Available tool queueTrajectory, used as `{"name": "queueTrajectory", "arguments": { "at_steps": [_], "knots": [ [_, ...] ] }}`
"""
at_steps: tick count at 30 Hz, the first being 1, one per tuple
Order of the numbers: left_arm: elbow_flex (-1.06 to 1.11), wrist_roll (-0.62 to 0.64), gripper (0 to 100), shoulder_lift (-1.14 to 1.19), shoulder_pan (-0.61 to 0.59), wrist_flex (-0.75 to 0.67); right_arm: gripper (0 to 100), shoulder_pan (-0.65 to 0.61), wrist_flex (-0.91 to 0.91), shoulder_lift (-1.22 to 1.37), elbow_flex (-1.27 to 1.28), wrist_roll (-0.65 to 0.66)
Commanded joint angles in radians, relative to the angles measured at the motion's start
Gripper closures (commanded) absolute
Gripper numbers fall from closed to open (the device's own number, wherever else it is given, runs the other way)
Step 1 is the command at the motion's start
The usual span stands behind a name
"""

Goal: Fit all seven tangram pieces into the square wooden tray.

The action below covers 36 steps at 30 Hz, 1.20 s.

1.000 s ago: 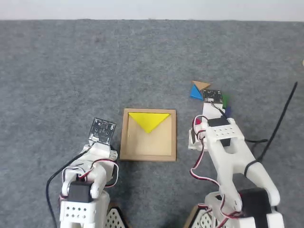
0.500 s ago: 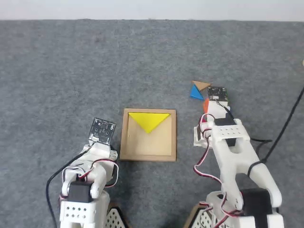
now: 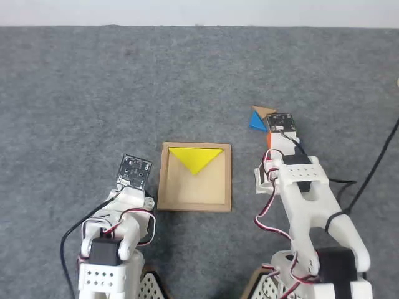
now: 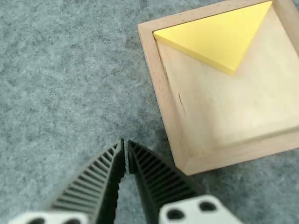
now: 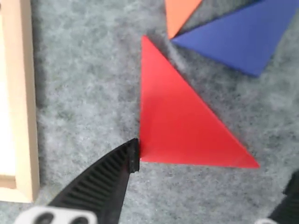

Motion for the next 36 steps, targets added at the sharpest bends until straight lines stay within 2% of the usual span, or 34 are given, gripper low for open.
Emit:
{"name": "queueTrajectory", "arguments": {
  "at_steps": [1,6,11,23,29,36],
  "knots": [
    [-0.005,0.005,98,-0.009,-0.006,0.005,51.2,0.022,-0.002,-0.045,-0.012,0.014],
    [-0.005,0.005,98,-0.009,-0.006,0.005,51.7,0.015,-0.027,-0.038,0.017,-0.002],
    [-0.005,0.005,98,-0.009,-0.006,0.005,58.3,0.021,-0.108,0.058,0.005,-0.043],
    [-0.005,0.005,98,-0.009,-0.006,0.005,55.8,0.019,-0.081,0.101,-0.031,-0.051],
    [-0.005,0.005,98,-0.009,-0.006,0.005,68.8,0.013,-0.09,0.11,-0.032,-0.052],
    [-0.005,0.005,98,-0.009,-0.006,0.005,69.5,0.012,-0.091,0.11,-0.031,-0.054]
  ]
}}
